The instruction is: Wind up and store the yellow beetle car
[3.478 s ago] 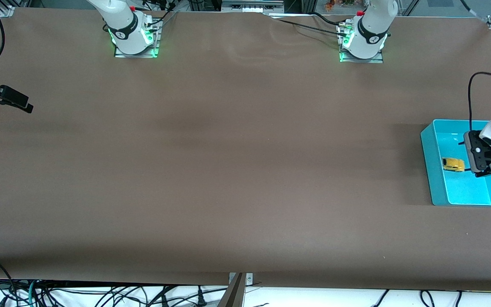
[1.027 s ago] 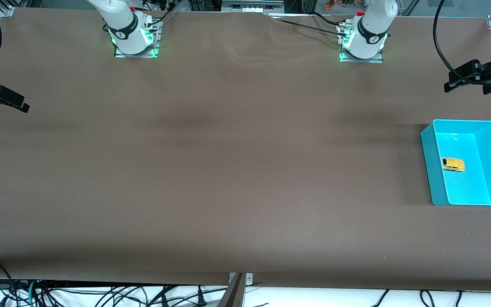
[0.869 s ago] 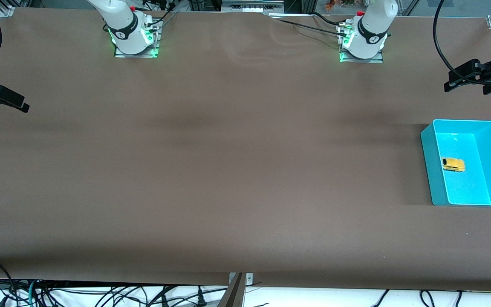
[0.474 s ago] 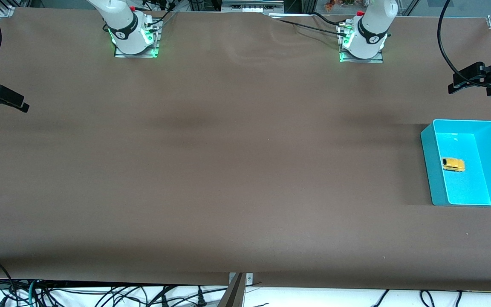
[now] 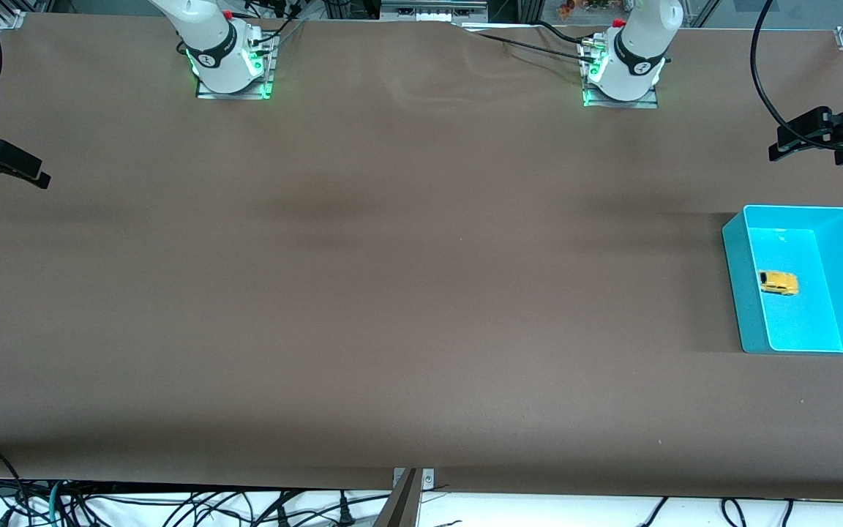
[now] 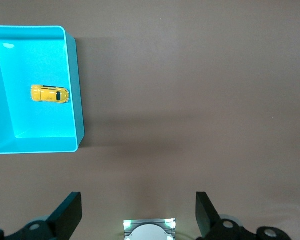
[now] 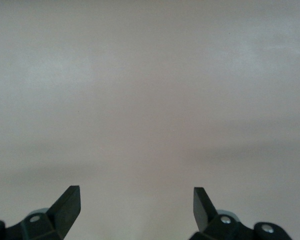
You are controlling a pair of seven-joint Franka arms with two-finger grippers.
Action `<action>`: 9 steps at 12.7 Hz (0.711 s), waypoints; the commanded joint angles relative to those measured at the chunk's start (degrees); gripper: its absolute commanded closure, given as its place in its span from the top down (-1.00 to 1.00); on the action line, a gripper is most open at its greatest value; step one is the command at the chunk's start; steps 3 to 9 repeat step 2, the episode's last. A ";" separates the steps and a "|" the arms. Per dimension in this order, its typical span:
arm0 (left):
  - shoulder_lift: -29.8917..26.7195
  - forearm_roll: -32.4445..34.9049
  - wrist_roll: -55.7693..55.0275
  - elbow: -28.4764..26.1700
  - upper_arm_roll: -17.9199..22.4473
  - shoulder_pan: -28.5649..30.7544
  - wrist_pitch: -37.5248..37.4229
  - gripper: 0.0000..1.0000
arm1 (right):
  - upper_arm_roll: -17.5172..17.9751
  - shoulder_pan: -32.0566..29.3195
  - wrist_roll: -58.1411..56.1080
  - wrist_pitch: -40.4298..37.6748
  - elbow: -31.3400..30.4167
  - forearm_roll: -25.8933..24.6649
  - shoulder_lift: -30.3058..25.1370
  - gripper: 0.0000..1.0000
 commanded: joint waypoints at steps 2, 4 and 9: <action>-0.39 -1.34 1.06 -0.44 0.09 -0.19 0.07 1.00 | 0.88 -0.35 -0.70 -0.32 -0.09 0.02 -0.95 1.00; -0.39 -1.34 1.06 -0.44 0.09 -0.19 0.07 1.00 | 0.88 -0.35 -0.70 -0.32 -0.09 0.02 -0.95 1.00; -0.39 -1.34 1.06 -0.44 0.09 -0.19 0.07 1.00 | 0.88 -0.35 -0.70 -0.32 -0.09 0.02 -0.95 1.00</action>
